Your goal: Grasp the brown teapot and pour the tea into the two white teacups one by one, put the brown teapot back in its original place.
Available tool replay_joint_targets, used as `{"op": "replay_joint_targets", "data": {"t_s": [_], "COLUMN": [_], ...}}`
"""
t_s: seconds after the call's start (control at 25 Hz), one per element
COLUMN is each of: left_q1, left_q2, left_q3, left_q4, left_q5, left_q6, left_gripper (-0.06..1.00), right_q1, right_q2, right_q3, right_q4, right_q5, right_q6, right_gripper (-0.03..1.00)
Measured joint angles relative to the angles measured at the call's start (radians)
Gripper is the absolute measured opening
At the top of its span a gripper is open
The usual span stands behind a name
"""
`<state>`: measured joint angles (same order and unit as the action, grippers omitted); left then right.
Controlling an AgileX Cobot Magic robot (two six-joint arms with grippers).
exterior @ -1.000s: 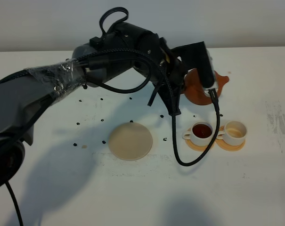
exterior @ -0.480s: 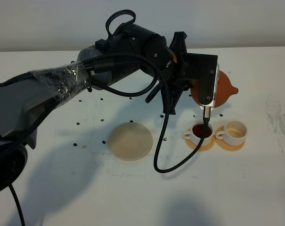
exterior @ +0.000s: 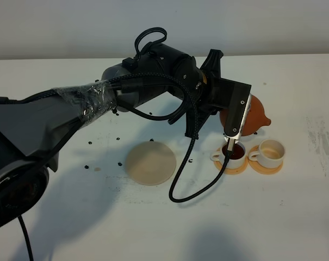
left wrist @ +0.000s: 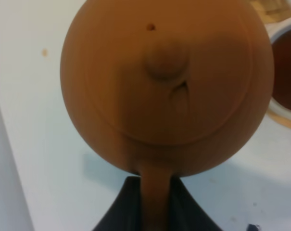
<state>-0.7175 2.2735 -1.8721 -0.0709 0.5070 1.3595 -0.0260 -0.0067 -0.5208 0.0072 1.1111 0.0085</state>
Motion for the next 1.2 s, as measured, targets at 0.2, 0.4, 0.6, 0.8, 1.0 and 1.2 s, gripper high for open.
{"op": "replay_joint_targets", "data": {"t_s": [0.2,0.4,0.6,0.8,1.0,1.2], "left_q1": [0.000,0.000,0.000,0.000,0.000,0.000], "left_q2": [0.001,0.001,0.001,0.001,0.014,0.025], "left_q3": [0.000,0.000,0.000,0.000,0.000,0.000], "left_q4": [-0.003,-0.005,-0.005,-0.005,-0.006,-0.006], "left_q5": [-0.065,-0.080,-0.087,-0.116,-0.134,-0.142], "left_q6": [0.017,0.078,0.124,0.163,0.177,0.196], "left_gripper": [0.08,0.08,0.08,0.08,0.08,0.08], "right_q1": [0.000,0.000,0.000,0.000,0.000,0.000], "right_q2": [0.000,0.000,0.000,0.000,0.000,0.000], "right_q3": [0.000,0.000,0.000,0.000,0.000,0.000], "right_q4": [0.000,0.000,0.000,0.000,0.000,0.000], "right_q5": [0.000,0.000,0.000,0.000,0.000,0.000], "right_q6": [0.000,0.000,0.000,0.000,0.000,0.000], "right_gripper": [0.23,0.23,0.23,0.23,0.23,0.23]}}
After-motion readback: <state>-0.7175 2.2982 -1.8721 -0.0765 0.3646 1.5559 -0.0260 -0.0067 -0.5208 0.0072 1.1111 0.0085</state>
